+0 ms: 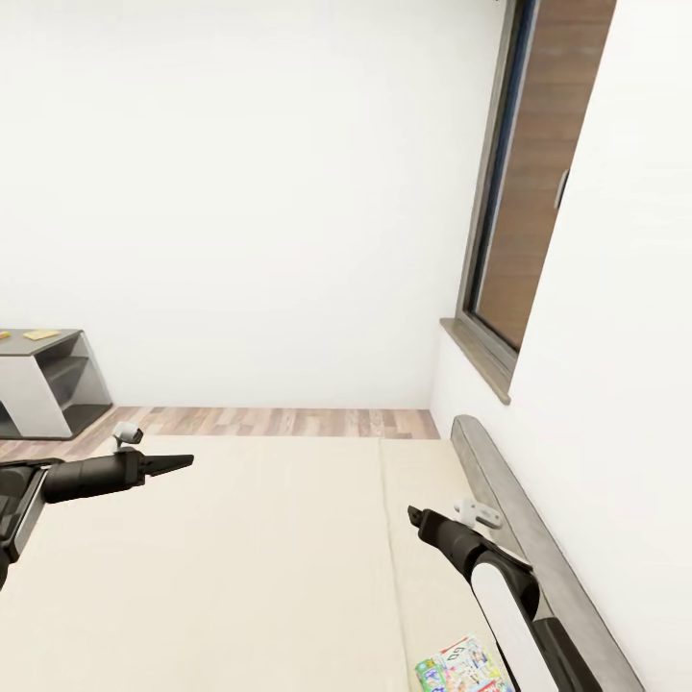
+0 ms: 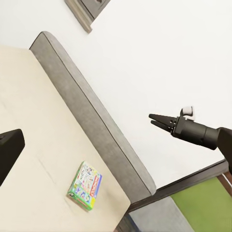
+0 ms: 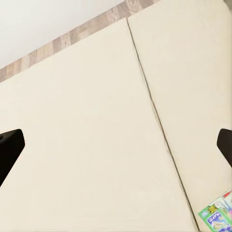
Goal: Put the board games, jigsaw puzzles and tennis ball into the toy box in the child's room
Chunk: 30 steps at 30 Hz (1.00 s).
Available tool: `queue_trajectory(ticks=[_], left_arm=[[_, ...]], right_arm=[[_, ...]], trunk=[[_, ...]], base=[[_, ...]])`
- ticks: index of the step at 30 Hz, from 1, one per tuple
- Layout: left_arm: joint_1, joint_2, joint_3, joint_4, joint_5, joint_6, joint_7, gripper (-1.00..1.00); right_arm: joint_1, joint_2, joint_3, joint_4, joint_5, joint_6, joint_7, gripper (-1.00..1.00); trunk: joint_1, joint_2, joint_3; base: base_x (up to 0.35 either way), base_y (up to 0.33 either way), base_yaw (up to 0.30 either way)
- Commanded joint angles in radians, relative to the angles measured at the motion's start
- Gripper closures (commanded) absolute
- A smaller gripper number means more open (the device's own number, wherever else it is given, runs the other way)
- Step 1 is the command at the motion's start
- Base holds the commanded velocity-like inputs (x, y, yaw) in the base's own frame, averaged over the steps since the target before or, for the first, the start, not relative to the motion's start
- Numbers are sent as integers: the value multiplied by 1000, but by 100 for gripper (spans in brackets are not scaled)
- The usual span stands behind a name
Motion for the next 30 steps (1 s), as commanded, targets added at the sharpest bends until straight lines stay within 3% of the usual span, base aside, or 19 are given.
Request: queue_trajectory(ticks=[1, 21, 24, 27, 30], left_arm=[[-1, 0, 0, 0, 0, 11, -4, -100], [-1, 1, 0, 0, 1, 11, -3, -100], [-1, 1, 0, 0, 1, 11, -3, -100], [-1, 1, 0, 0, 1, 11, -3, -100], [-1, 1, 0, 0, 1, 11, -3, -100]], right_arm=[[-1, 0, 1, -1, -10, 1, -10, -100], [-20, 1, 1, 36, -10, 3, -25, -100], [-53, 2, 1, 95, -9, 5, -57, -100], [-95, 2, 1, 174, -9, 4, -131, -100], [-139, 11, 1, 264, -8, 2, -255, -100]], trunk=[[1, -3, -2], [1, -3, -2], [1, -3, -2], [1, -3, -2], [1, -3, -2]], base=[[0, -42, 0], [0, -6, 0], [0, 0, 0], [0, 0, 0], [0, 0, 0]])
